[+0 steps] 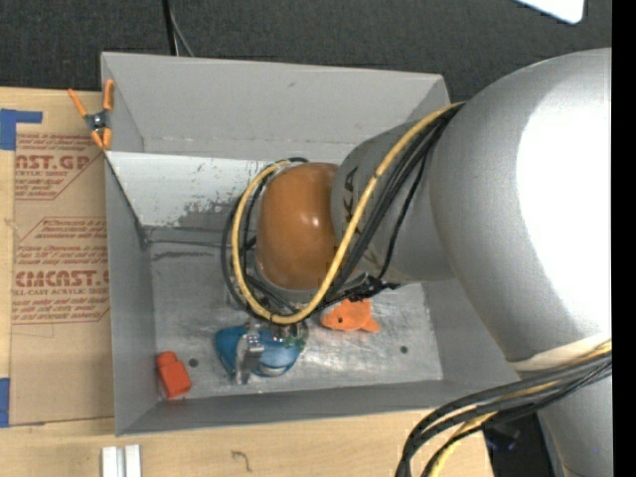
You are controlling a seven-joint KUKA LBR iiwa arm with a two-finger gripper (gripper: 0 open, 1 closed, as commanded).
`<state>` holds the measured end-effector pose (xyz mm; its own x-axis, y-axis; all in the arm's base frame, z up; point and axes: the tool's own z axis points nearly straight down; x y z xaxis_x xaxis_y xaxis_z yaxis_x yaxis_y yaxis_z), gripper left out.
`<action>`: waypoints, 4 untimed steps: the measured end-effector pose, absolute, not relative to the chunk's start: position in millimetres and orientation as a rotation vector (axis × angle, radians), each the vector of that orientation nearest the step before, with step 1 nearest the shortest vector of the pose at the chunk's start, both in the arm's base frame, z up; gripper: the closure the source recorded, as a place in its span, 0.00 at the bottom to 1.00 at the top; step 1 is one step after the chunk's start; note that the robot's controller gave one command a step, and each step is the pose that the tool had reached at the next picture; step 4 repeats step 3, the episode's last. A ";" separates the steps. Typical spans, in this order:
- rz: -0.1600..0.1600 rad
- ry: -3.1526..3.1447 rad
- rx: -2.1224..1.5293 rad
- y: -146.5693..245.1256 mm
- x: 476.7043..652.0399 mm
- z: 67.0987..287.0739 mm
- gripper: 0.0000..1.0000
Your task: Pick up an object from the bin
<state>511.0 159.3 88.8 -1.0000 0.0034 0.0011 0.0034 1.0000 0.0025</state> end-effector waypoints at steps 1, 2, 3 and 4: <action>-0.029 -3.112 0.426 159.3 522.8 80.1 1.00; -0.030 -3.112 0.426 159.3 522.8 80.0 1.00; -0.001 -3.115 0.394 124.1 527.2 219.1 1.00; -0.001 -3.115 0.394 124.1 527.2 219.1 1.00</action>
Offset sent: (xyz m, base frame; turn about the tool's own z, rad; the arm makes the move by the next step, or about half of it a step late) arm 0.0000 0.0000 0.0000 0.0000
